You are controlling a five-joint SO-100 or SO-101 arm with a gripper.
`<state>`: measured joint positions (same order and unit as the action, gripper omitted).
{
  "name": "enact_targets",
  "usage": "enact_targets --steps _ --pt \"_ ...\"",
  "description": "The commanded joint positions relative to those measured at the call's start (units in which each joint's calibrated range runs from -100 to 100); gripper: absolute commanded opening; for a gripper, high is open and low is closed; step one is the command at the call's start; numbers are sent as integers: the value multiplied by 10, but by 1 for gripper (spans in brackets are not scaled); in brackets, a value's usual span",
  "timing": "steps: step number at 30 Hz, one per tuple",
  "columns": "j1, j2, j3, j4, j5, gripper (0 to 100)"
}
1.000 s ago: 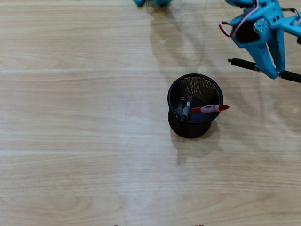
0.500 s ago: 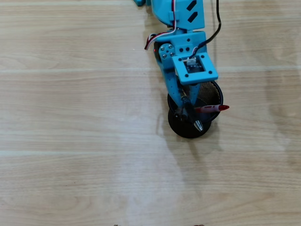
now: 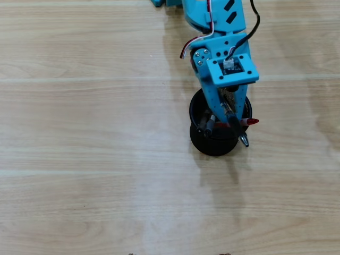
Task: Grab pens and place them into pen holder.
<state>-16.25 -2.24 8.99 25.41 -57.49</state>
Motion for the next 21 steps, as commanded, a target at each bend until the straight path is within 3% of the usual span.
enact_targets --steps 1,11,16,21 --pt "-5 -29 21 -27 -17 2" --pt "-8 -30 170 -236 -20 2" --pt "-10 -33 176 -247 -15 3" --pt "-10 -34 172 -251 18 13"
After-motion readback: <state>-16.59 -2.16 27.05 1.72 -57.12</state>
